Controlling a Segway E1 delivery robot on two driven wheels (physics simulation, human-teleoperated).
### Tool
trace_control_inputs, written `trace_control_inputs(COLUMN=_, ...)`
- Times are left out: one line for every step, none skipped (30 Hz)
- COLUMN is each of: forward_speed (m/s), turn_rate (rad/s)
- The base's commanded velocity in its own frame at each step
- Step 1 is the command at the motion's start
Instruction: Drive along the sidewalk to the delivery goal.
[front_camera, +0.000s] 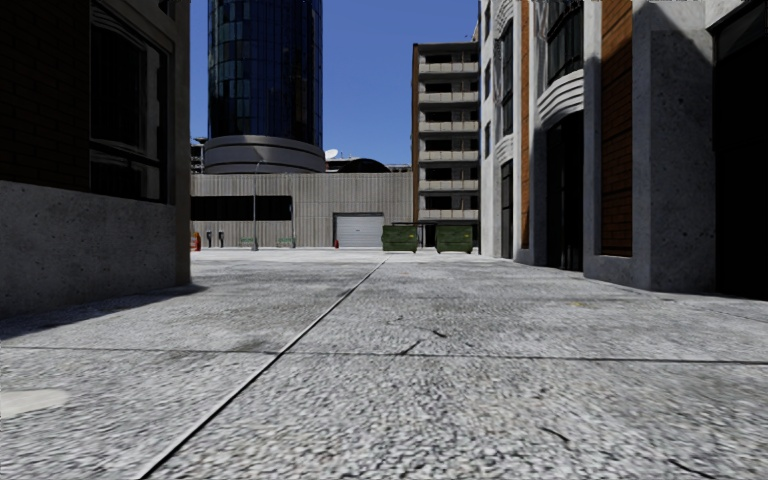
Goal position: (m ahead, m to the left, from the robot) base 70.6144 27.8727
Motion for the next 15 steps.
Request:
trace_control_inputs(forward_speed=1.57, turn_rate=0.00)
trace_control_inputs(forward_speed=1.57, turn_rate=0.00)
trace_control_inputs(forward_speed=1.57, turn_rate=0.00)
trace_control_inputs(forward_speed=1.57, turn_rate=0.00)
trace_control_inputs(forward_speed=1.57, turn_rate=0.00)
trace_control_inputs(forward_speed=1.57, turn_rate=0.00)
trace_control_inputs(forward_speed=1.58, turn_rate=0.00)
trace_control_inputs(forward_speed=1.58, turn_rate=0.00)
trace_control_inputs(forward_speed=1.58, turn_rate=0.00)
trace_control_inputs(forward_speed=1.59, turn_rate=0.00)
trace_control_inputs(forward_speed=1.60, turn_rate=0.00)
trace_control_inputs(forward_speed=1.60, turn_rate=0.00)
trace_control_inputs(forward_speed=1.60, turn_rate=0.00)
trace_control_inputs(forward_speed=1.60, turn_rate=0.00)
trace_control_inputs(forward_speed=1.60, turn_rate=0.00)
